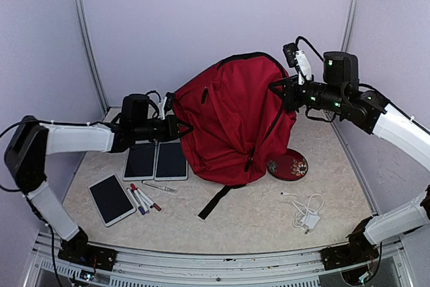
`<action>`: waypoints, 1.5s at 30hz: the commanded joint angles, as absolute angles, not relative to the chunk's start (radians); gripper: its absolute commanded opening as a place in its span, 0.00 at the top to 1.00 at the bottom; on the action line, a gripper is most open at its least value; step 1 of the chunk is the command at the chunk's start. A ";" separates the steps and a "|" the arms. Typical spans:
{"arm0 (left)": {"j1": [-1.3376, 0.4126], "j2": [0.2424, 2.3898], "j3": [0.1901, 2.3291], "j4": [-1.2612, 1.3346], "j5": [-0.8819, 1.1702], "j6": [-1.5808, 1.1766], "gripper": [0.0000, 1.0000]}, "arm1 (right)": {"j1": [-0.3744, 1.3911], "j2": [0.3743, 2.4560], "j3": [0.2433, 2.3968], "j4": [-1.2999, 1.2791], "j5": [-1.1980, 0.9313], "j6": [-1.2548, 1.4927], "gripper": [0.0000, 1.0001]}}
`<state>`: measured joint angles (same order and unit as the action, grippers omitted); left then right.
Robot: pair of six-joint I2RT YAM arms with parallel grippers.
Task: Pack the student bag
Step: Pass from the right arm to the left, then pick up the largest pocket of the bag from the student bag.
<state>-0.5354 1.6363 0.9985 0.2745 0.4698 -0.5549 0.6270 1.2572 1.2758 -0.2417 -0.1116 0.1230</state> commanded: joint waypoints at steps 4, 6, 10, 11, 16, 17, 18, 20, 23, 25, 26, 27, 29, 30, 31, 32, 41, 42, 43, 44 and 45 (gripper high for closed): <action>-0.596 1.209 0.899 0.014 0.267 -0.502 1.00 | 0.563 1.303 1.293 -0.341 -0.124 0.220 1.00; -0.615 1.119 0.863 -0.007 0.222 -0.518 1.00 | 0.555 1.345 1.277 -0.341 -0.117 0.241 0.90; -0.671 0.985 0.785 -0.016 0.145 -0.603 1.00 | 0.549 1.453 1.304 -0.407 -0.013 0.231 0.18; -0.685 0.960 0.765 -0.011 0.119 -0.628 1.00 | 0.548 1.478 1.316 -0.430 0.017 0.224 0.04; -0.750 0.856 0.669 0.010 -0.033 -0.667 1.00 | 0.552 1.525 1.332 -0.503 0.117 0.213 0.00; -0.754 0.846 0.658 0.005 -0.048 -0.665 1.00 | 0.557 1.517 1.327 -0.509 0.147 0.217 0.00; -0.755 0.840 0.649 0.001 -0.060 -0.665 1.00 | 0.563 1.503 1.318 -0.509 0.178 0.218 0.00; -0.755 0.833 0.636 -0.006 -0.071 -0.665 1.00 | 0.586 1.473 1.302 -0.516 0.240 0.232 0.06; -0.755 0.822 0.621 -0.009 -0.076 -0.656 1.00 | 0.674 1.428 1.254 -0.472 0.218 0.247 0.29; -0.756 0.814 0.620 -0.021 -0.086 -0.640 1.00 | 0.770 1.415 1.195 -0.378 0.097 0.227 0.38; -0.756 0.811 0.620 -0.029 -0.094 -0.633 1.00 | 0.815 1.429 1.171 -0.334 0.033 0.226 0.41; -0.756 0.809 0.620 -0.036 -0.099 -0.626 1.00 | 0.857 1.453 1.159 -0.302 -0.027 0.244 0.43; -0.756 0.806 0.618 -0.048 -0.105 -0.619 1.00 | 0.915 1.524 1.160 -0.259 -0.103 0.307 0.51; -0.757 0.804 0.614 -0.051 -0.106 -0.617 1.00 | 0.939 1.563 1.171 -0.242 -0.134 0.325 0.52; -0.758 0.802 0.608 -0.055 -0.109 -0.618 1.00 | 0.961 1.607 1.186 -0.235 -0.141 0.336 0.52; -0.758 0.799 0.602 -0.056 -0.112 -0.618 1.00 | 0.982 1.649 1.202 -0.233 -0.138 0.343 0.52; -0.759 0.774 0.568 -0.050 -0.114 -0.626 1.00 | 0.961 1.867 1.273 -0.184 -0.163 0.403 0.55; -0.759 0.776 0.565 -0.047 -0.111 -0.627 1.00 | 0.956 1.883 1.275 -0.172 -0.172 0.404 0.55; -0.759 0.778 0.563 -0.044 -0.109 -0.626 1.00 | 0.953 1.897 1.275 -0.161 -0.179 0.404 0.54; -0.759 0.781 0.560 -0.040 -0.106 -0.627 1.00 | 0.953 1.909 1.277 -0.154 -0.182 0.405 0.53; -0.759 0.783 0.556 -0.037 -0.103 -0.628 1.00 | 0.949 1.921 1.282 -0.151 -0.186 0.404 0.53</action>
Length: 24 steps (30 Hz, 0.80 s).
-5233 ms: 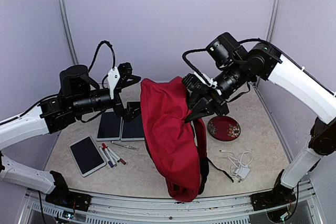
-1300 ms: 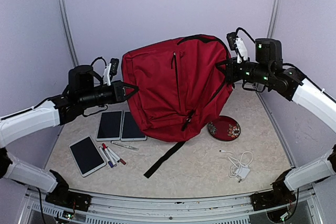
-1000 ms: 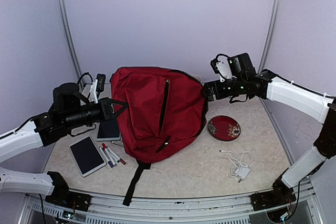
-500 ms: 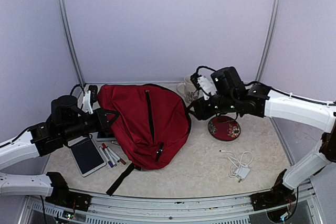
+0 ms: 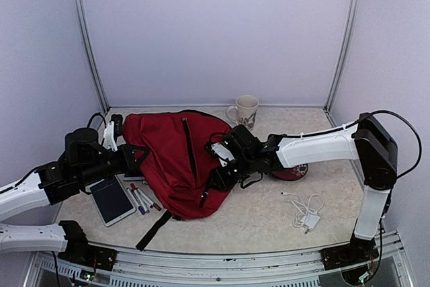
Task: Pack the student bag
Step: Pick up the largest pocket of the bag from the student bag.
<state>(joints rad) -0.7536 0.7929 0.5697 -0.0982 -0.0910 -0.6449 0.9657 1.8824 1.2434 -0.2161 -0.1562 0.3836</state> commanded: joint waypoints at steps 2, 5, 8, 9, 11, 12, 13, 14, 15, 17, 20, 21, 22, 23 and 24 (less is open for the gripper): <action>-0.759 0.785 0.553 -0.033 -0.102 -0.630 1.00 | 0.946 1.945 1.296 -0.160 -0.196 0.400 0.52; -0.759 0.790 0.553 -0.025 -0.101 -0.628 1.00 | 0.943 1.976 1.299 -0.149 -0.271 0.402 0.52; -0.759 0.802 0.556 -0.021 -0.100 -0.626 1.00 | 0.942 1.989 1.294 -0.133 -0.370 0.415 0.52; -0.759 0.806 0.557 -0.021 -0.099 -0.626 1.00 | 0.943 1.987 1.289 -0.137 -0.385 0.419 0.52; -0.759 0.810 0.556 -0.018 -0.097 -0.626 1.00 | 0.943 1.974 1.274 -0.138 -0.407 0.426 0.52; -0.759 0.810 0.554 -0.015 -0.095 -0.626 1.00 | 0.943 1.969 1.267 -0.134 -0.420 0.428 0.52; -0.759 0.811 0.553 -0.012 -0.096 -0.626 1.00 | 0.943 1.966 1.261 -0.124 -0.441 0.434 0.52; -0.759 0.811 0.552 -0.010 -0.096 -0.626 1.00 | 0.943 1.967 1.256 -0.111 -0.461 0.438 0.51; -0.759 0.813 0.551 -0.007 -0.097 -0.626 1.00 | 0.943 1.971 1.251 -0.097 -0.484 0.443 0.52; -0.759 0.816 0.553 -0.004 -0.094 -0.625 1.00 | 0.943 1.981 1.247 -0.064 -0.504 0.452 0.55; -0.759 0.818 0.559 -0.007 -0.092 -0.623 1.00 | 0.939 2.002 1.253 -0.042 -0.497 0.453 0.70; -0.759 0.816 0.560 -0.011 -0.094 -0.623 1.00 | 0.935 2.002 1.251 -0.033 -0.496 0.477 0.76; -0.759 0.810 0.560 -0.014 -0.096 -0.623 1.00 | 0.929 1.998 1.245 -0.022 -0.495 0.489 0.84; -0.759 0.807 0.560 -0.018 -0.098 -0.623 1.00 | 0.924 1.991 1.237 -0.012 -0.490 0.499 0.96; -0.759 0.799 0.560 -0.021 -0.101 -0.622 1.00 | 0.918 1.980 1.226 -0.007 -0.476 0.504 1.00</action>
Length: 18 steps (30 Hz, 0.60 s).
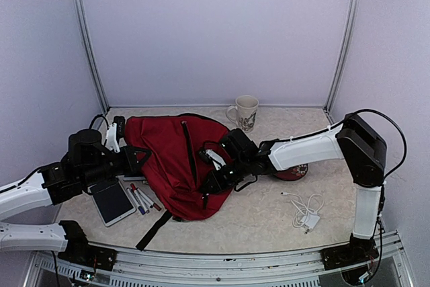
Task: Pack the student bag
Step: Pick up the largest pocket of the bag from the student bag.
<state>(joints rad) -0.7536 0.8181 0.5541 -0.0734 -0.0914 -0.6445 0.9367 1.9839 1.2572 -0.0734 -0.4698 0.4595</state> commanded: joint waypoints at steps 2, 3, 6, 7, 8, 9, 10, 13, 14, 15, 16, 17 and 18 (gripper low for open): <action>-0.759 0.789 0.560 -0.034 -0.116 -0.618 1.00 | 0.911 1.952 1.207 -0.008 -0.449 0.498 1.00; -0.759 0.784 0.560 -0.043 -0.123 -0.615 1.00 | 0.908 1.935 1.201 -0.016 -0.433 0.491 1.00; -0.757 0.770 0.564 -0.088 -0.177 -0.609 1.00 | 0.889 1.871 1.167 -0.048 -0.377 0.470 1.00; -0.756 0.769 0.568 -0.107 -0.195 -0.602 1.00 | 0.877 1.844 1.150 -0.048 -0.362 0.469 1.00; -0.755 0.769 0.573 -0.123 -0.209 -0.591 1.00 | 0.864 1.813 1.130 -0.042 -0.353 0.470 1.00; -0.754 0.770 0.577 -0.140 -0.219 -0.584 1.00 | 0.849 1.784 1.110 -0.036 -0.350 0.469 1.00; -0.752 0.771 0.579 -0.154 -0.230 -0.579 1.00 | 0.835 1.760 1.091 -0.031 -0.350 0.468 1.00; -0.745 0.783 0.579 -0.167 -0.239 -0.562 1.00 | 0.786 1.709 1.055 -0.054 -0.334 0.467 1.00; -0.742 0.790 0.578 -0.172 -0.241 -0.559 1.00 | 0.768 1.694 1.043 -0.061 -0.326 0.443 1.00; -0.739 0.798 0.578 -0.179 -0.243 -0.557 1.00 | 0.749 1.672 1.033 -0.064 -0.324 0.432 1.00; -0.736 0.804 0.579 -0.185 -0.245 -0.555 1.00 | 0.732 1.654 1.023 -0.067 -0.322 0.427 1.00; -0.733 0.808 0.580 -0.193 -0.245 -0.552 1.00 | 0.714 1.638 1.015 -0.070 -0.319 0.419 1.00; -0.730 0.810 0.579 -0.198 -0.247 -0.549 1.00 | 0.700 1.623 1.008 -0.076 -0.312 0.412 1.00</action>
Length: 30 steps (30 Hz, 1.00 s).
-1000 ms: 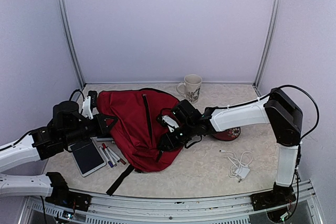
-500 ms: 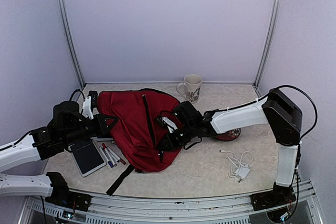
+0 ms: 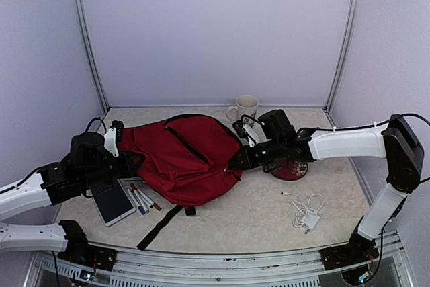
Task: Pack the student bag
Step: Pick up the largest pocket of the bag from the student bag, then hold the largest pocket of the student bag.
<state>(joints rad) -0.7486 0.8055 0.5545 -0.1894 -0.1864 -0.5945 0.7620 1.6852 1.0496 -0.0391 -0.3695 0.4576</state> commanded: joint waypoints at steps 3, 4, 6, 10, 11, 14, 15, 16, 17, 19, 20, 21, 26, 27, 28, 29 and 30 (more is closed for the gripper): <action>-0.709 0.800 0.573 -0.212 -0.247 -0.539 1.00 | 0.658 1.588 0.991 -0.090 -0.305 0.387 1.00; -0.698 0.798 0.572 -0.216 -0.241 -0.538 1.00 | 0.650 1.582 0.989 -0.089 -0.308 0.377 1.00; -0.674 0.794 0.560 -0.215 -0.218 -0.535 1.00 | 0.644 1.586 0.992 -0.088 -0.311 0.355 1.00; -0.634 0.794 0.545 -0.220 -0.191 -0.542 1.00 | 0.644 1.617 1.009 -0.099 -0.301 0.323 1.00; -0.624 0.794 0.542 -0.223 -0.184 -0.544 1.00 | 0.644 1.624 1.012 -0.097 -0.306 0.318 1.00; -0.600 0.811 0.545 -0.229 -0.173 -0.538 0.91 | 0.649 1.651 1.023 -0.080 -0.380 0.315 1.00; -0.599 0.824 0.557 -0.238 -0.188 -0.535 0.55 | 0.659 1.659 1.026 -0.071 -0.404 0.316 1.00; -0.605 0.839 0.571 -0.248 -0.208 -0.531 0.40 | 0.675 1.665 1.028 -0.061 -0.425 0.318 1.00; -0.613 0.855 0.596 -0.262 -0.237 -0.524 0.09 | 0.694 1.675 1.037 -0.055 -0.447 0.316 1.00; -0.649 0.890 0.662 -0.307 -0.332 -0.506 0.01 | 0.734 1.691 1.059 -0.057 -0.467 0.314 1.00; -0.672 0.904 0.700 -0.321 -0.389 -0.494 0.01 | 0.750 1.695 1.068 -0.057 -0.477 0.319 1.00; -0.711 0.915 0.731 -0.326 -0.434 -0.477 0.01 | 0.763 1.698 1.073 -0.049 -0.490 0.326 1.00; -0.861 0.998 0.845 -0.314 -0.524 -0.376 0.01 | 0.784 1.704 1.080 0.002 -0.543 0.379 1.00; -0.884 1.013 0.855 -0.315 -0.533 -0.373 0.01 | 0.785 1.705 1.082 0.006 -0.544 0.384 1.00; -0.899 1.025 0.858 -0.310 -0.536 -0.348 0.01 | 0.785 1.706 1.082 0.012 -0.548 0.388 1.00; -0.911 1.029 0.858 -0.301 -0.527 -0.336 0.01 | 0.785 1.708 1.082 0.015 -0.554 0.389 1.00; -0.918 1.031 0.855 -0.285 -0.497 -0.322 0.01 | 0.785 1.710 1.083 0.015 -0.558 0.392 1.00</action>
